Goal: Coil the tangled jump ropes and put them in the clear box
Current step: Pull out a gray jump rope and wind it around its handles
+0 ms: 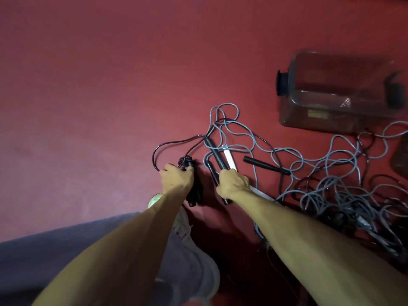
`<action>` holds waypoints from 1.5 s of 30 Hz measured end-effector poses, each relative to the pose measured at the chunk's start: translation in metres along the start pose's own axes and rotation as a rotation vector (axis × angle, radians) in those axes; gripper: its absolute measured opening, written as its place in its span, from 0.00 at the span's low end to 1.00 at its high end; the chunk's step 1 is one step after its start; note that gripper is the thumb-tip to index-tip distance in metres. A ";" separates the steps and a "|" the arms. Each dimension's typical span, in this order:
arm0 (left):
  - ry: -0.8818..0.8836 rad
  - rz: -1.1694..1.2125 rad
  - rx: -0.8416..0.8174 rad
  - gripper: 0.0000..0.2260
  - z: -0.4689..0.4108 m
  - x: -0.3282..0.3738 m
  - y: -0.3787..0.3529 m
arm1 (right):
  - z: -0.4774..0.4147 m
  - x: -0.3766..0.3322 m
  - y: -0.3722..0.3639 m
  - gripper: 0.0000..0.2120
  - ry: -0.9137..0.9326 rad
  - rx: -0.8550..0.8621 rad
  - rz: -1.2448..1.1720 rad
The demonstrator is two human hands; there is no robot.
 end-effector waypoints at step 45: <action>-1.576 0.426 -0.581 0.08 0.462 0.370 0.118 | 0.323 0.197 0.309 0.10 0.266 0.516 -0.794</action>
Point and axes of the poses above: each hand's wrist, its own z-axis away from the middle knuckle, its own y-axis out of the back of the hand, x = y × z, the point moved 5 cm from there along -z, towards the middle knuckle, and after that the axes turned 3 degrees about -y, right-handed, at the moved point
